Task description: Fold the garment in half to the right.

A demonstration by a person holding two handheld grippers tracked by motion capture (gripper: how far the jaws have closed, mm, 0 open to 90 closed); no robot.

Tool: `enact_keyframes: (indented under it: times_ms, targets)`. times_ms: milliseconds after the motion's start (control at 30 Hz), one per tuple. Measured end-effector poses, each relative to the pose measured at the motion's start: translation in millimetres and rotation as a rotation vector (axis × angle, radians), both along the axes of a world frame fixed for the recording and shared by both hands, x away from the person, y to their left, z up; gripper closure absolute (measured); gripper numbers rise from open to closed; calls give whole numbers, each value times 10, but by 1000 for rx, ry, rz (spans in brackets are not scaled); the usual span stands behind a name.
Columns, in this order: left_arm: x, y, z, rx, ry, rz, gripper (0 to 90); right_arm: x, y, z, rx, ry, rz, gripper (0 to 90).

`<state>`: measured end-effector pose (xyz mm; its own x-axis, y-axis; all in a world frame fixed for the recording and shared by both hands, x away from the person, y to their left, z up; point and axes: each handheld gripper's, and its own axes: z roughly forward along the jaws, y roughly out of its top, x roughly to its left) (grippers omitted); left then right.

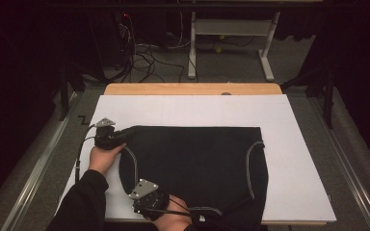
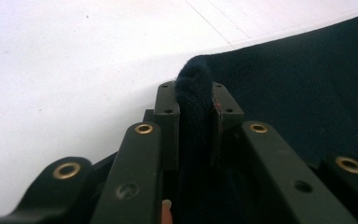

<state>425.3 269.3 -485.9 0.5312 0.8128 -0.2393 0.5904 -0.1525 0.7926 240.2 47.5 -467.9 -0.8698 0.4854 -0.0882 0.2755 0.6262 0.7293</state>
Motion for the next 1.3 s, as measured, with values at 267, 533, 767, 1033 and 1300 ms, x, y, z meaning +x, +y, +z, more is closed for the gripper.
enact_keyframes:
  times_ms: [267,533,767,1033,1300]
  targets:
    - [-50,8,11,-24,3,19,734,-24,-101,49,75,-6,-1,756]
    - [-100,-121,73,-7,50,133,752,-9,-204,111,143,-1,14,759]
    - [-116,-144,299,-56,36,155,752,-34,-295,212,160,-24,20,760]
    - [-93,-181,567,-64,16,150,761,-38,-361,399,209,-50,17,761]
    - [-116,-171,698,-97,-18,183,760,-57,-372,556,234,-94,11,760]
